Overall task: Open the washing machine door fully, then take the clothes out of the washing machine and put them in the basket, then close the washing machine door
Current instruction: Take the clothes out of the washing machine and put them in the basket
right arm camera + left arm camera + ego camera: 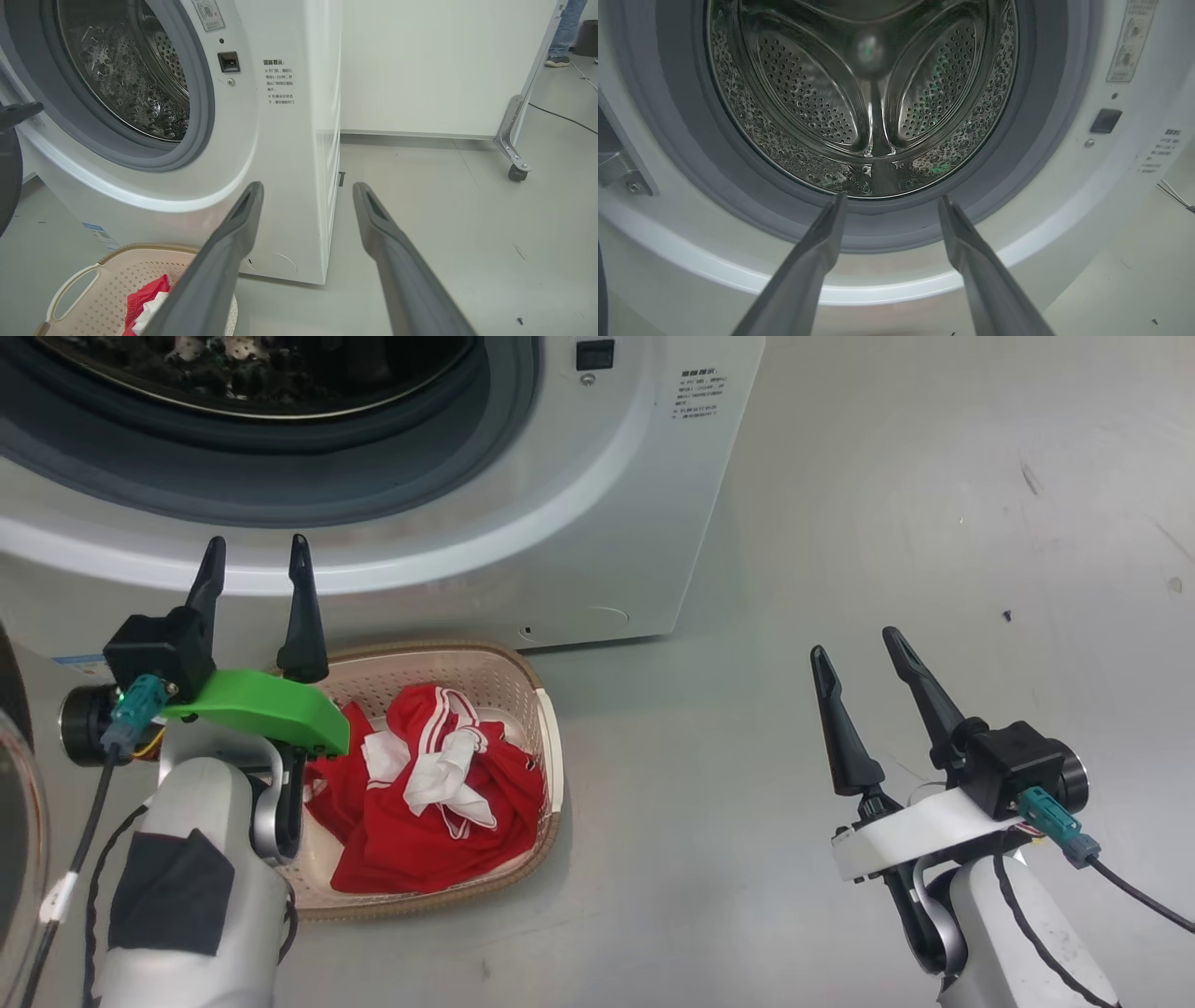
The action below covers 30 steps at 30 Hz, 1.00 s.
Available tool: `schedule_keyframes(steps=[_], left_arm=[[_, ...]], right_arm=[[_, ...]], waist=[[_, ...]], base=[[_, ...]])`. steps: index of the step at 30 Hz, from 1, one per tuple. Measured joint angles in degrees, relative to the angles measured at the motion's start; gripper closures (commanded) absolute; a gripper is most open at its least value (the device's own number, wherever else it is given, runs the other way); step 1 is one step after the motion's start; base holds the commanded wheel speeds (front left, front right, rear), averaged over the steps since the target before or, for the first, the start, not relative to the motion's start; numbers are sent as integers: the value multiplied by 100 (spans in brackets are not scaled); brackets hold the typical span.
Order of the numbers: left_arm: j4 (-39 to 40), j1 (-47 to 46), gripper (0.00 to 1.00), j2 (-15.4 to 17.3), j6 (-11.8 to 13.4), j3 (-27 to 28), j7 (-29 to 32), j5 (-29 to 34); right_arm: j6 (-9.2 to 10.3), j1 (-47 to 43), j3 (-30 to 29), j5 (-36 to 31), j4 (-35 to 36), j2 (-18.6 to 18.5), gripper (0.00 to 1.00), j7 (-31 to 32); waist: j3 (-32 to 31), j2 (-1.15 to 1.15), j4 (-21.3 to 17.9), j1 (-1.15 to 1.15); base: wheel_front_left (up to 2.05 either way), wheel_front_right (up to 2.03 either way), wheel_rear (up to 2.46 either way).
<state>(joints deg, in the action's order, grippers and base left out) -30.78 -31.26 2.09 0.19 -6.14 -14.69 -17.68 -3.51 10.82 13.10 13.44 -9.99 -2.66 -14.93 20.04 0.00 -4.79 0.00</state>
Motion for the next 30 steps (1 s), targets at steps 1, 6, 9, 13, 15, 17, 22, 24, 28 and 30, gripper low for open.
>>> schedule_keyframes(steps=[1,6,9,13,15,17,22,24,28,30], left_arm=[[105,59,0,0,0,2,0,18],[498,547,0,-1,3,-31,0,160],[654,808,0,-1,11,-101,0,187],[855,1198,0,0,57,-157,0,216],[949,1413,0,1,60,-189,0,218],[1025,1617,0,2,82,-277,0,234],[1222,2082,0,2,162,-360,0,241],[1311,2256,0,2,190,-360,0,223],[1478,2557,0,7,211,-456,29,212],[1545,2720,0,7,212,-495,58,205]], right_arm=[[-15,-13,0,-1,-8,0,0,0],[-44,-182,0,-9,-63,0,0,0],[-43,-303,-2,-8,-79,1,0,0],[-31,-476,-7,-8,-110,1,0,0],[-21,-555,-11,-8,-111,2,0,0],[22,-633,-47,-8,-109,4,0,0],[71,-841,-96,-8,-110,4,0,0],[77,-927,-100,-8,-110,5,0,0],[151,-1087,-140,-8,-108,8,0,0],[165,-1167,-137,-8,-109,8,0,0]], waist=[[-69,0,22,0],[-420,0,110,0],[-630,0,149,0],[-899,0,191,0],[-1027,0,209,0],[-1147,0,227,0],[-1397,0,285,0],[-1485,0,311,0],[-1642,0,370,0],[-1713,0,400,0]], base=[[0,0,0],[0,0,0],[0,0,0],[0,0,0],[0,0,0],[0,0,0],[0,0,0],[0,0,0],[0,0,0],[0,0,0]])
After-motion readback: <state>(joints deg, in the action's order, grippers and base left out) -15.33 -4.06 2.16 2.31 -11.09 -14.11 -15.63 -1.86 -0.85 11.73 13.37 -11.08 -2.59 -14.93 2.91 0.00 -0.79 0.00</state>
